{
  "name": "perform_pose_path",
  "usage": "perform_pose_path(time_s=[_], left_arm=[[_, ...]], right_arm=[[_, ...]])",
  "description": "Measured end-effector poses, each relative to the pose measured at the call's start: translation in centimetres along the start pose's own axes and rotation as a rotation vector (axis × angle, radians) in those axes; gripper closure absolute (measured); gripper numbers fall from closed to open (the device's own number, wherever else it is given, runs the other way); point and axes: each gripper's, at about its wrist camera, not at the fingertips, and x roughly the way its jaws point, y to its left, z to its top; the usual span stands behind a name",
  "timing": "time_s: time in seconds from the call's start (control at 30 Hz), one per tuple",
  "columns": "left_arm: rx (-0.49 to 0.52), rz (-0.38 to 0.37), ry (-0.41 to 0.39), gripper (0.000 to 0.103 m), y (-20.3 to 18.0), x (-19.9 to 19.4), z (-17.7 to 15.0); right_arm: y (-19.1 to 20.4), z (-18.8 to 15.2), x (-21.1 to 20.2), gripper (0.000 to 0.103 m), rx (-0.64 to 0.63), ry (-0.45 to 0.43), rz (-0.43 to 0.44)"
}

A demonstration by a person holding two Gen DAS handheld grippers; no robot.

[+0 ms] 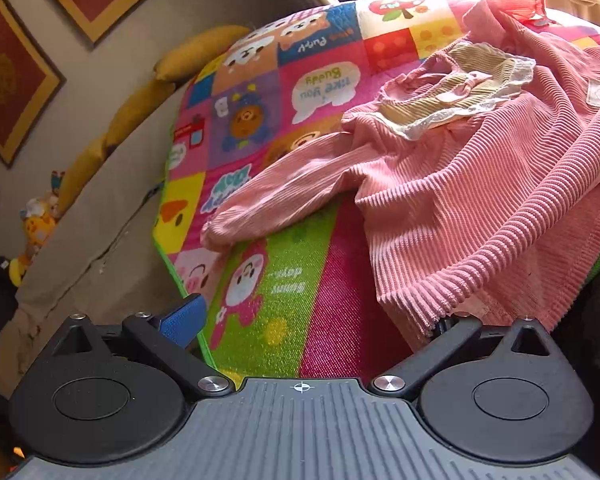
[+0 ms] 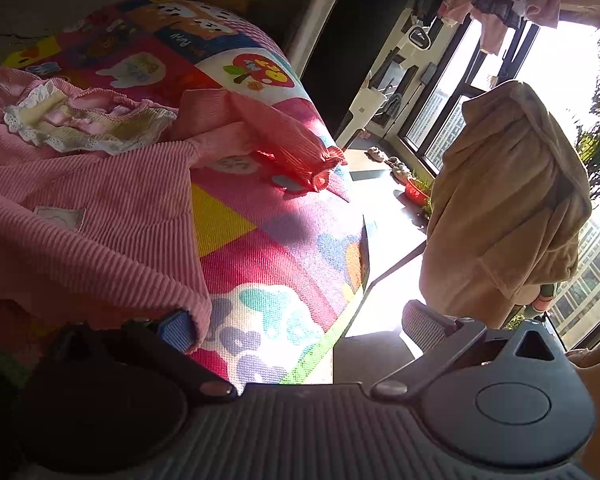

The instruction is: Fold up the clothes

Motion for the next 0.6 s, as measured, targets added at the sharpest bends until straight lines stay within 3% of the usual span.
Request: perform_pose_path(time_s=[0.2, 0.33, 0.4, 0.5, 0.6], left_arm=[[-0.034, -0.247, -0.054, 0.000, 1.0, -2.4, -1.1], [-0.102, -0.317, -0.195, 0.000, 2.3, -4.4, 0.8], [-0.179, -0.396, -0.245, 0.000, 2.9, -4.4, 2.4], [-0.244, -0.499, -0.220, 0.000, 1.9, -2.6, 3.9], [-0.214, -0.523, -0.062, 0.000, -0.5, 0.2, 3.6]], right_arm=[[-0.4, -1.5, -3.6, 0.000, -0.068, -0.090, 0.190], [-2.9, 0.5, -6.7, 0.000, 0.064, -0.294, 0.319], [-3.6, 2.4, -6.7, 0.000, 0.157, -0.353, 0.348], [-1.4, 4.4, -3.7, 0.000, 0.139, -0.268, 0.301], [2.3, 3.6, -0.5, 0.000, -0.051, -0.109, 0.212]])
